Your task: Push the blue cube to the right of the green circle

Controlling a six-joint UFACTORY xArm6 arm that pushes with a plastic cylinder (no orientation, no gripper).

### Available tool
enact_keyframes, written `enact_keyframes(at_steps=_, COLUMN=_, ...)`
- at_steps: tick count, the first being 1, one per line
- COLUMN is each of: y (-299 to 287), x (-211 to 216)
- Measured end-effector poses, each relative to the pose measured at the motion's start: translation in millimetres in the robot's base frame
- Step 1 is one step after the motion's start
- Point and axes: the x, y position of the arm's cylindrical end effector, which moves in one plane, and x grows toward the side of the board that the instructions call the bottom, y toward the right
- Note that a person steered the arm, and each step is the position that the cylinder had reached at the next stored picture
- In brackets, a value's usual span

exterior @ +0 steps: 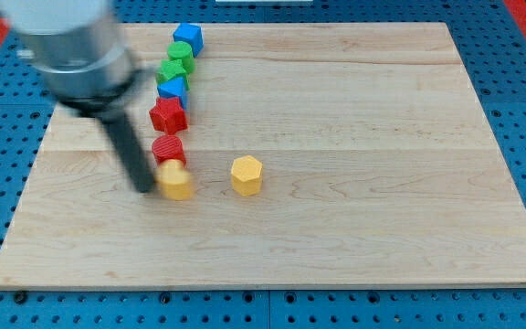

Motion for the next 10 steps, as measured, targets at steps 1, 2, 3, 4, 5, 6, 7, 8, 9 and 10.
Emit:
enact_keyframes(at_steps=1, y=108.9, x=-3.4)
enact_keyframes(at_steps=2, y=88.4, x=-4.9)
enact_keyframes(at_steps=3, y=77.1, x=-48.0)
enact_keyframes(at_steps=4, y=155.7, x=-142.4)
enact_keyframes(at_steps=5, y=162.4, x=-239.8)
enact_keyframes(at_steps=6, y=95.2, x=-303.5)
enact_keyframes(at_steps=7, y=61.0, x=-303.9)
enact_keyframes(at_steps=8, y=-44.8, x=-304.8)
enact_keyframes(at_steps=9, y=-67.9, x=-296.9)
enact_keyframes(at_steps=10, y=11.6, x=-274.9)
